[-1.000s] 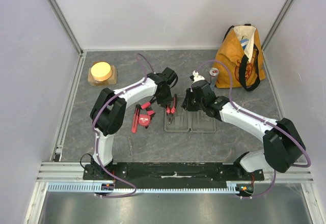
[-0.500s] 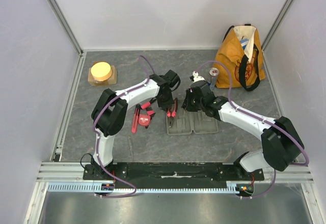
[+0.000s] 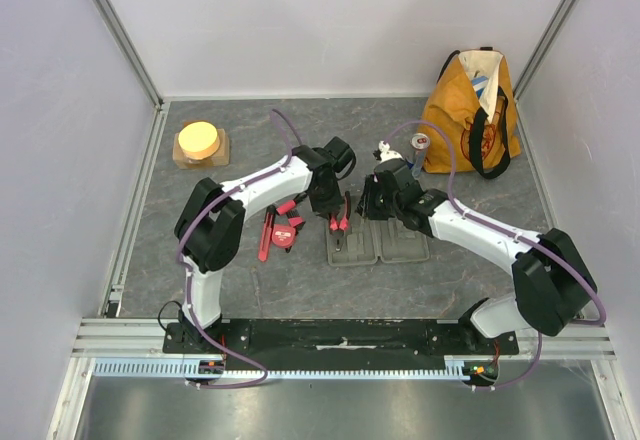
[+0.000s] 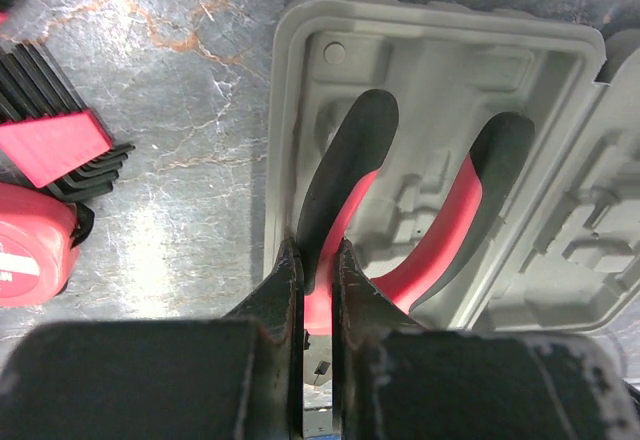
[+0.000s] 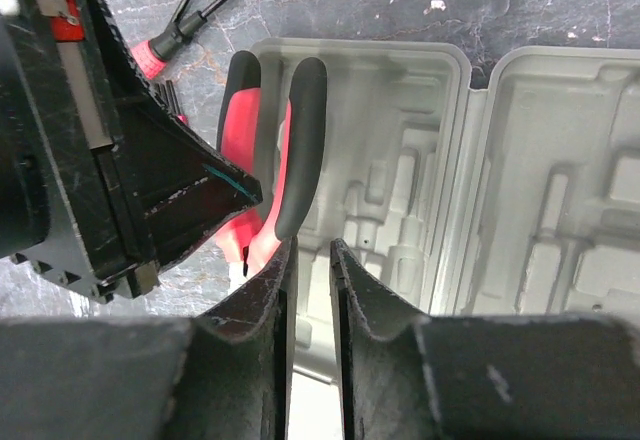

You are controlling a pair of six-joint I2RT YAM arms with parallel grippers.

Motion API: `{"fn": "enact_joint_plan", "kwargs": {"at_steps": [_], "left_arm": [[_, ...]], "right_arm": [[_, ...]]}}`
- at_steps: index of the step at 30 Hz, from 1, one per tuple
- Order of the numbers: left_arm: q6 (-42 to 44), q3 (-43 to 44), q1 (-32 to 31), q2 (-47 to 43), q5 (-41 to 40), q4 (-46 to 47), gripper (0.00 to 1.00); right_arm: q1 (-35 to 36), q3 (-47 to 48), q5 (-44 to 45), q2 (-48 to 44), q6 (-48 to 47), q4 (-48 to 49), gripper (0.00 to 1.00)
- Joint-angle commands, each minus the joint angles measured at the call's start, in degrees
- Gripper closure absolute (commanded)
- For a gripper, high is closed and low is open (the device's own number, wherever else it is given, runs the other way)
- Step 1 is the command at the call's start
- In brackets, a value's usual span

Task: Pack the tool kit

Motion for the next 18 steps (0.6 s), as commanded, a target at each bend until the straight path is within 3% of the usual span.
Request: {"fn": "enact_joint_plan", "kwargs": {"at_steps": [1, 10, 18], "left_arm": [[-3.8, 0.1, -1.0, -3.4, -0.2, -0.2, 0.95], [-5.9, -1.5, -1.9, -1.1, 0.3, -1.4, 0.94], [-5.5, 0.1, -2.9, 1.6, 0.1, -2.7, 0.72]], "right_arm": [[-0.3, -0.7, -0.8, 0.6, 0.3, 0.7, 0.72], [-0.2, 0.2, -1.6, 3.6, 0.1, 1.2, 0.62], [-0.2, 0.0, -4.8, 7.2, 0.3, 5.3, 0.59]]}}
